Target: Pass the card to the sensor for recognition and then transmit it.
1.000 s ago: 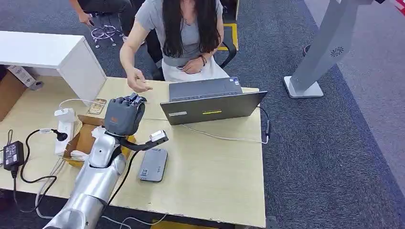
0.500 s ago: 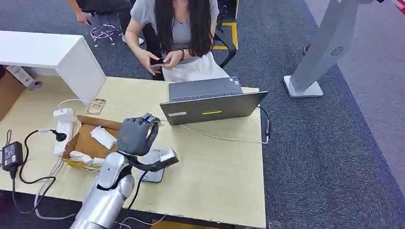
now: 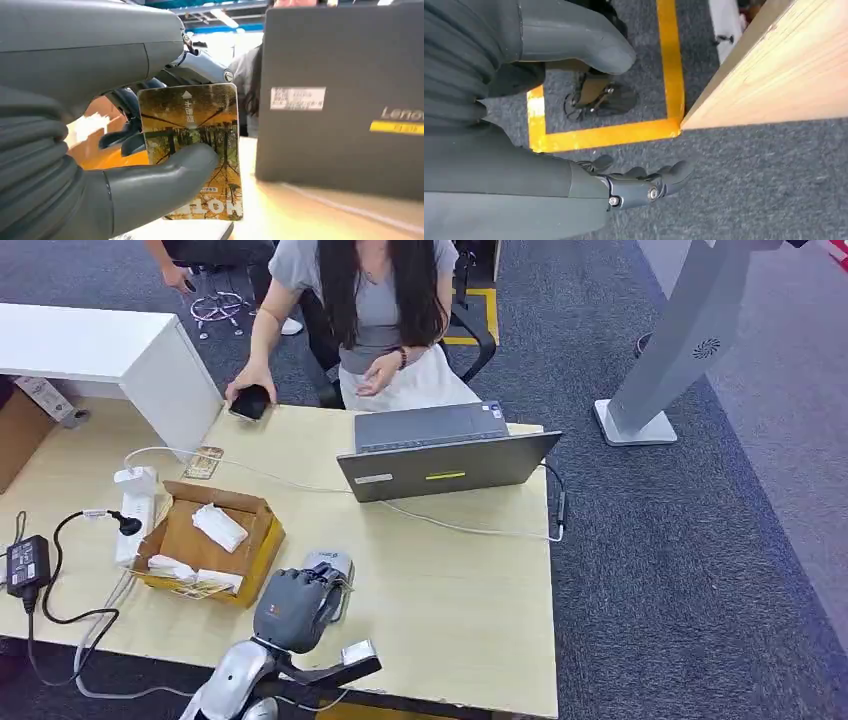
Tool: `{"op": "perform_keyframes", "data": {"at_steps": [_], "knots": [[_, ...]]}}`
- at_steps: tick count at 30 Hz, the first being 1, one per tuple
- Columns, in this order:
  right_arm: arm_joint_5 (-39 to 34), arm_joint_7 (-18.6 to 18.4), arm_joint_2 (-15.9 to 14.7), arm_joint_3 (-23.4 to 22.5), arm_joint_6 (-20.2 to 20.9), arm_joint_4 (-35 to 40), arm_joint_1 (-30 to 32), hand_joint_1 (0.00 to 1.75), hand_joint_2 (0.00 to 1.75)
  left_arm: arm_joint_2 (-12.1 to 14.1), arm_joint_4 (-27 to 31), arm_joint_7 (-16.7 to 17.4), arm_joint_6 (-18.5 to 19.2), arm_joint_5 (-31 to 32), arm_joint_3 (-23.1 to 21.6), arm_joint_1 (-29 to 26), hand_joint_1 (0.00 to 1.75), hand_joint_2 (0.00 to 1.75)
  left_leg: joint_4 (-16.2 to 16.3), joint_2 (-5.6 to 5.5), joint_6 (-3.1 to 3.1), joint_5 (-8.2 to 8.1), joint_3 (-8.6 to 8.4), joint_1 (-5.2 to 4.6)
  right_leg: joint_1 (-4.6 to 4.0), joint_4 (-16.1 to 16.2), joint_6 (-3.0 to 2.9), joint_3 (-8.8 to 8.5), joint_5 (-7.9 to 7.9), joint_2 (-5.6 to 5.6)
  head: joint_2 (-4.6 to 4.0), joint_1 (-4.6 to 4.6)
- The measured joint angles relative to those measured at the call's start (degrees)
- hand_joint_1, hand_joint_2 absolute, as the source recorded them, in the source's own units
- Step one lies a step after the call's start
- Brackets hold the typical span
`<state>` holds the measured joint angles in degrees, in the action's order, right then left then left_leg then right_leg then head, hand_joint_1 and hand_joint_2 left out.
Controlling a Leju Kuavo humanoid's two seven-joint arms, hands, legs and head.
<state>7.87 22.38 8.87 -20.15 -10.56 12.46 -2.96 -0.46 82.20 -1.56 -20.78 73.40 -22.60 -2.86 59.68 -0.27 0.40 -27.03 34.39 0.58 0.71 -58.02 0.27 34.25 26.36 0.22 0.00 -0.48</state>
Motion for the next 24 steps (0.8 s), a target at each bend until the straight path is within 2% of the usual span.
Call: {"op": "perform_keyframes", "data": {"at_steps": [4,13,18,24], "knots": [[0.3,-0.4,0.0,-0.3,-0.5,0.0,0.1,0.00,1.75,0.4,0.0,1.4,-0.2,0.3,0.0,-1.8,1.75,1.75,0.0,-0.03,0.00,0.00,0.01,0.00,0.00,0.0,0.00,0.01,0.00,-0.01,0.00,0.00],[0.4,-0.4,0.0,-0.4,-0.6,-0.1,0.1,0.00,1.75,0.8,0.0,1.7,-0.2,0.5,0.0,-2.6,1.75,1.75,0.0,-0.02,0.00,0.00,0.02,0.00,0.00,0.0,0.00,0.01,0.00,-0.01,0.00,-0.02],[1.8,-2.1,0.0,-0.4,-1.8,-0.1,0.1,0.00,1.75,0.8,-0.7,7.8,-0.4,3.4,0.6,-2.7,1.75,1.75,0.0,-0.02,0.00,0.00,0.01,0.00,0.00,0.0,0.00,0.01,0.00,-0.01,0.00,-0.02],[3.2,-3.2,0.0,-0.4,-1.9,-0.1,0.1,0.00,1.75,0.5,-4.0,10.2,-1.6,5.0,3.7,-1.0,1.75,1.75,0.0,-0.06,0.00,0.00,0.00,0.00,0.00,0.0,0.00,-0.01,0.00,-0.03,0.00,-0.02]]}}
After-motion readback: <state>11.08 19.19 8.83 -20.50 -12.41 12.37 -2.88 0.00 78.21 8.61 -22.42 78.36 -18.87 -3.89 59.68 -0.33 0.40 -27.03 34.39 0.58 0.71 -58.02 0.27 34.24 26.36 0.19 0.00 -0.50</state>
